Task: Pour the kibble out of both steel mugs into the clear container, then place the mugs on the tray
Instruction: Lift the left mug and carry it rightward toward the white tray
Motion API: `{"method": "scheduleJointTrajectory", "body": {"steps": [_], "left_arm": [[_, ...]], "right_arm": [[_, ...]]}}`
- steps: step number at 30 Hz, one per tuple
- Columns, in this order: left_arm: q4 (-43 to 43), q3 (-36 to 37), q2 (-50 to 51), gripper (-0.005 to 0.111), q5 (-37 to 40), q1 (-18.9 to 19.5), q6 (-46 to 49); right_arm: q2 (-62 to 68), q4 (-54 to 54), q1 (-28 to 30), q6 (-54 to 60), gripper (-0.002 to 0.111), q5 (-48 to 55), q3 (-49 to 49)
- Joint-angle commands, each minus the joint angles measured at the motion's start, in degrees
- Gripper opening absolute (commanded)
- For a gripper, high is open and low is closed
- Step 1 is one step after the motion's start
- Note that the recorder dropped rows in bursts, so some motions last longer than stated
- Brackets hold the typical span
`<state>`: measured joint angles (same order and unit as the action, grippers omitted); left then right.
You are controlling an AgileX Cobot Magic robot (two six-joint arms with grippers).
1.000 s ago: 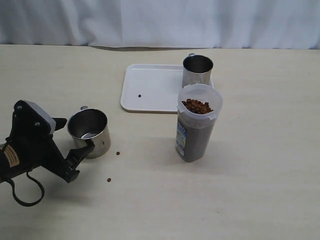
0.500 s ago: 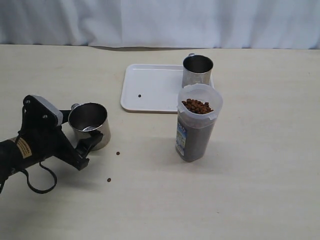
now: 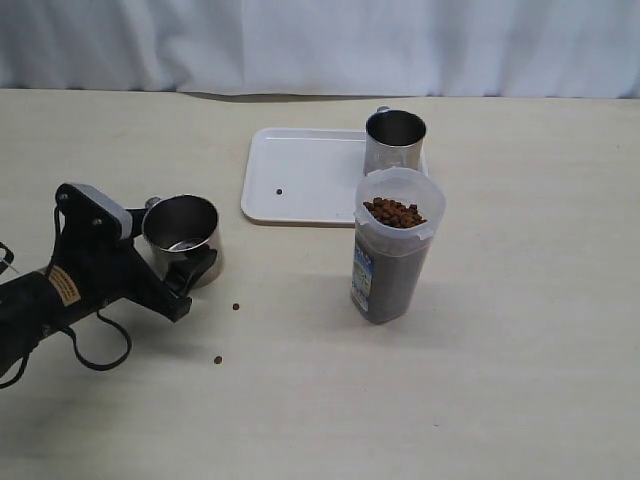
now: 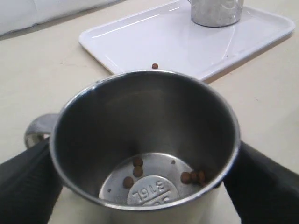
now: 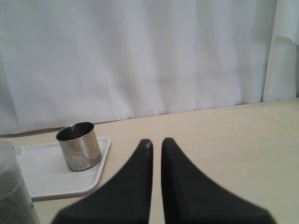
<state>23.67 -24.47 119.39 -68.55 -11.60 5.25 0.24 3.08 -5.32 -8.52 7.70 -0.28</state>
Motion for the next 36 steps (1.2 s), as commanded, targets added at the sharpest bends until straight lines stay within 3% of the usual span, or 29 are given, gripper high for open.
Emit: {"method": "scheduleJointTrajectory", "body": {"steps": [1, 3, 5, 6, 7, 8, 10, 15, 21, 24, 29, 36], "left_arm": [[-0.41, -0.32, 0.11, 0.063, -1.41, -0.14, -0.33], [-0.41, -0.32, 0.11, 0.063, -1.41, -0.14, -0.33], [-0.56, -0.32, 0.11, 0.055, -1.41, -0.14, -0.2], [-0.91, -0.32, 0.11, 0.047, -1.41, -0.14, 0.26], [-1.17, -0.32, 0.11, 0.028, -1.41, -0.14, 1.96], [-1.28, -0.32, 0.11, 0.017, -1.41, -0.14, 2.45], [-1.28, -0.32, 0.11, 0.001, -1.41, -0.14, 2.45], [-1.28, -0.32, -0.38, 0.0, -1.41, -0.14, 1.79], [-0.39, -1.65, -9.44, 0.0, -1.41, -0.14, -5.25], [10.51, -12.13, -10.54, 0.0, 8.49, -0.14, -16.49], [11.64, -24.54, -7.5, 0.0, 19.02, -0.14, -22.02], [11.67, -35.05, 4.92, 0.0, 17.2, -1.6, -25.33]], "right_arm": [[-0.24, 0.08, -0.15, 0.47, 0.005, -0.09, 0.28], [-0.24, 0.08, -0.15, 0.47, 0.005, -0.09, 0.28], [-0.24, 0.08, -0.15, 0.47, 0.005, -0.09, 0.28], [-0.24, 0.08, -0.15, 0.47, 0.005, -0.09, 0.28], [-0.24, 0.08, -0.15, 0.47, 0.005, -0.09, 0.28], [-0.24, 0.08, -0.15, 0.47, 0.005, -0.09, 0.28], [-0.24, 0.08, -0.15, 0.47, 0.005, -0.09, 0.28], [-0.24, 0.08, -0.15, 0.47, 0.005, -0.09, 0.28], [-0.24, 0.18, -0.15, 0.47, 0.005, -0.09, 0.28], [-0.24, 0.18, -0.15, 0.47, 0.005, -0.09, 0.28], [-0.24, 0.18, -0.15, 0.47, 0.005, -0.09, 0.28], [-0.24, 0.18, -0.15, 0.47, 0.005, -0.09, 0.28]]}}
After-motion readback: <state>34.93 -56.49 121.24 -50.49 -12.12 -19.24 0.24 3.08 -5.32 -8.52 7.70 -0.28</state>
